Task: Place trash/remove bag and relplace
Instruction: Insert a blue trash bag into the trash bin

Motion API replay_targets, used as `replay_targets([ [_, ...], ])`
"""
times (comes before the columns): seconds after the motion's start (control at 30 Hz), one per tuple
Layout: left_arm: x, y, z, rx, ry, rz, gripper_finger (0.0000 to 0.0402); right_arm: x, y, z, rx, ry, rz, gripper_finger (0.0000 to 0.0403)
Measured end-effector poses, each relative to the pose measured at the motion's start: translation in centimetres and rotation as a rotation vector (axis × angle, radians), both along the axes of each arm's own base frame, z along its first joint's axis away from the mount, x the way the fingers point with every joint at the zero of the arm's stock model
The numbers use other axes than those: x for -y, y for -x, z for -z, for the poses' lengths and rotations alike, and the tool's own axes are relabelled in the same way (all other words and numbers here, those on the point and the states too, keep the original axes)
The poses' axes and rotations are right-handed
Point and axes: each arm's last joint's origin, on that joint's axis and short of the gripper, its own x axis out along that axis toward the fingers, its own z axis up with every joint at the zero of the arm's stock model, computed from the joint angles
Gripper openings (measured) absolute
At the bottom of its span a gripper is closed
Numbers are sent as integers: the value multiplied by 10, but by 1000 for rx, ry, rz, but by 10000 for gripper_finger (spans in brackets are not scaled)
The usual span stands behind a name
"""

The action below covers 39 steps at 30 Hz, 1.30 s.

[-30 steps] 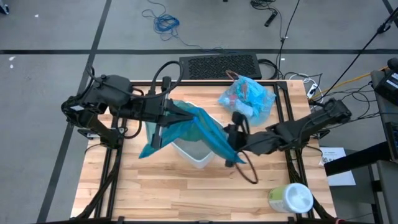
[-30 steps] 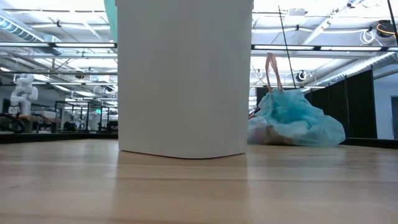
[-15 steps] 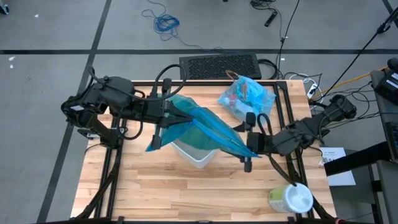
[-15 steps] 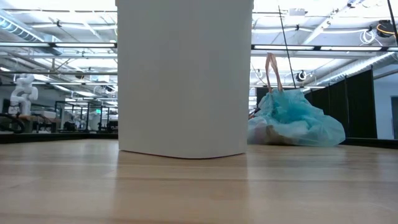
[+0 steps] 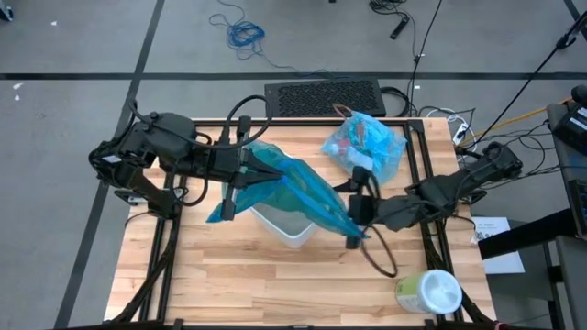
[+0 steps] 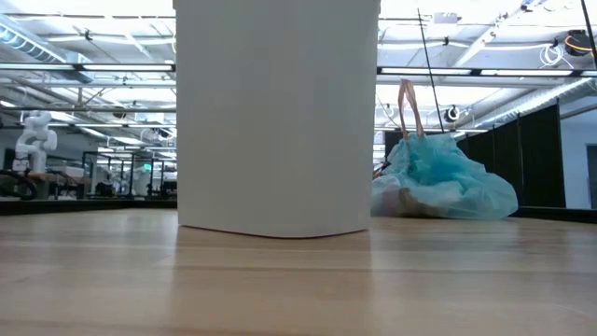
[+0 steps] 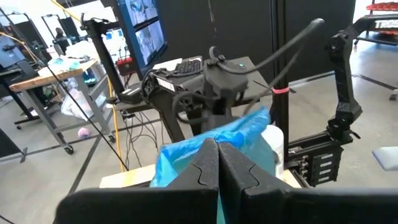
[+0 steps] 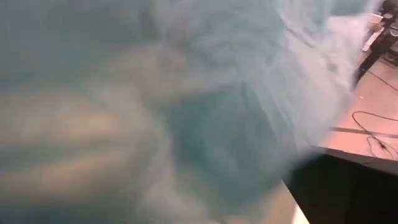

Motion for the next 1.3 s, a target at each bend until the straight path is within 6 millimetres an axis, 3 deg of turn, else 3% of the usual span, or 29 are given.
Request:
replay_targets([
  [0.43, 8, 3, 4, -37, -11, 31, 0, 11, 55, -15, -52, 21, 32, 290],
  [0.8, 17, -1, 19, -166, -51, 57, 0, 22, 90, -54, 194, -93, 0, 290],
  [0.97, 19, -12, 31, -233, -81, 22, 0, 12, 77, -63, 294, -141, -58, 290],
  [1.17, 23, -26, 41, -269, -129, -7, 0, -11, 31, -48, 323, -119, -33, 290],
  [1.3, 23, -27, 42, -271, -132, -15, 0, -11, 5, -37, 347, -96, 96, 290],
])
